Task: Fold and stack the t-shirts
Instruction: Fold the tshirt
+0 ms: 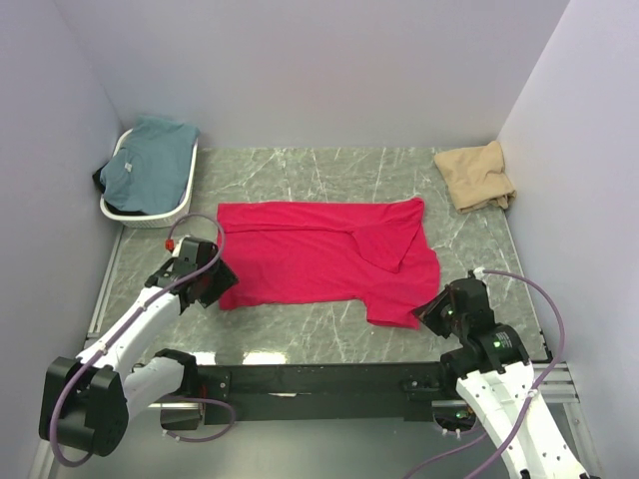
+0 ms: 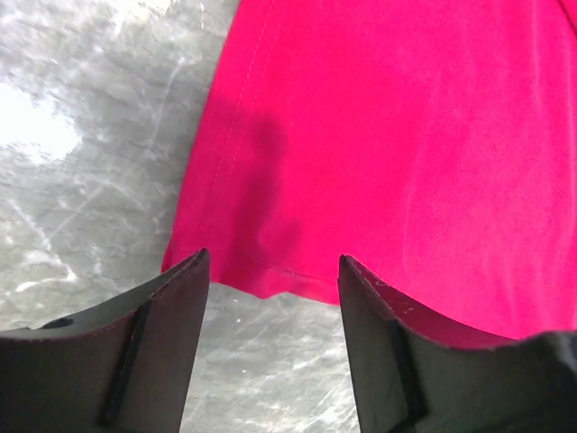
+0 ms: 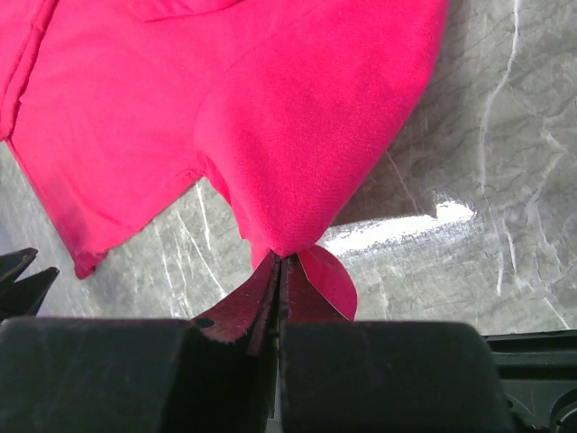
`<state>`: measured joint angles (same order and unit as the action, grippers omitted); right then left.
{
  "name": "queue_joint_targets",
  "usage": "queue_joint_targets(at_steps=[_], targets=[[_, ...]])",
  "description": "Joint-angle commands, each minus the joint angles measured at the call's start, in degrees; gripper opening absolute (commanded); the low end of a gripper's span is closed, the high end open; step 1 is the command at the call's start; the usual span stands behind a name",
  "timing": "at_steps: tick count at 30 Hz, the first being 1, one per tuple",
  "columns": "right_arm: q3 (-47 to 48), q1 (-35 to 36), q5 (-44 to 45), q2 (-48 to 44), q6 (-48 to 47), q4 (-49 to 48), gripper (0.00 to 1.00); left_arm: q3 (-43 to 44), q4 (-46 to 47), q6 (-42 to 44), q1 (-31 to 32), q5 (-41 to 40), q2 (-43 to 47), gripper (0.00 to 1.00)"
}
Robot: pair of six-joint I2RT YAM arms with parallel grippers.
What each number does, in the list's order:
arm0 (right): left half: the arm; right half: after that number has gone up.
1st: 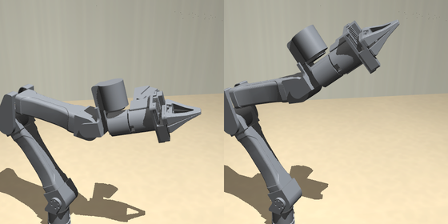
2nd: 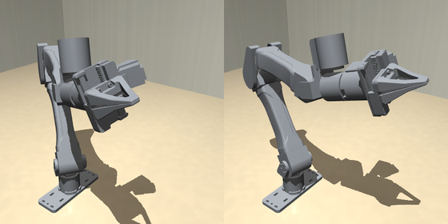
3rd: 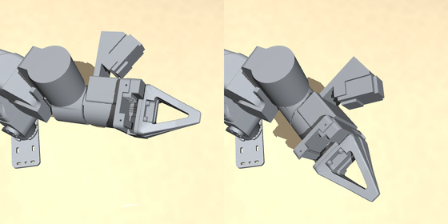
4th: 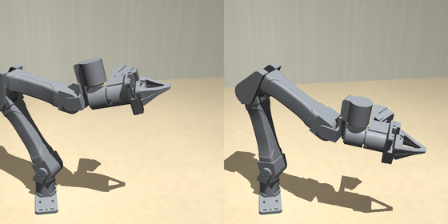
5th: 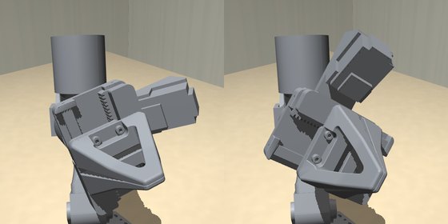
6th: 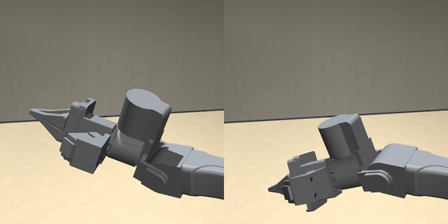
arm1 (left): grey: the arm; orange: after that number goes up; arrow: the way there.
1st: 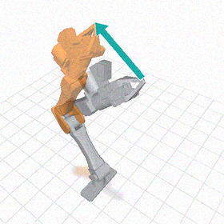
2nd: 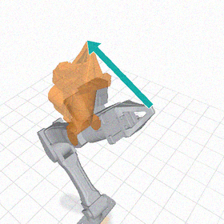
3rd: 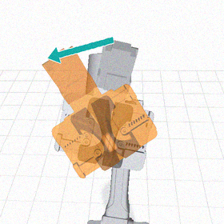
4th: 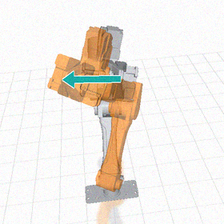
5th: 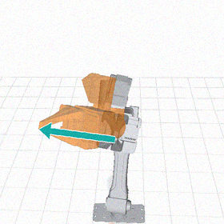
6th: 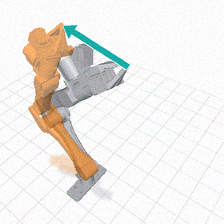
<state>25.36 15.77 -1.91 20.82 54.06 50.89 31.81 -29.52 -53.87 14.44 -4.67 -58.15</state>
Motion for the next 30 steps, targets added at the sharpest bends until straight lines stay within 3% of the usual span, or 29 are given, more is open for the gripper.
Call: queue_joint_targets(at_steps=[1, 17, 25, 30], targets=[[2.0, 0.4, 1.5, 0.5, -0.7, -1.0, 0.00, -2.2, -0.4, -3.0, 0.1, 2.5, 1.3, 0.65], [1.1, 0.4, 1.2, 1.2, -2.1, -2.1, 0.00, -2.6, -7.2, -10.8, 3.8, -8.1, 0.0, 0.59], [1.0, 0.4, 1.5, 1.1, -2.4, -1.9, 0.01, -4.9, -5.6, -12.2, 3.9, -10.2, -1.9, 0.58], [0.9, 0.4, 1.5, 1.4, -2.6, -2.3, 0.01, -5.3, -3.9, -11.7, 3.9, -11.5, -1.4, 0.45]])
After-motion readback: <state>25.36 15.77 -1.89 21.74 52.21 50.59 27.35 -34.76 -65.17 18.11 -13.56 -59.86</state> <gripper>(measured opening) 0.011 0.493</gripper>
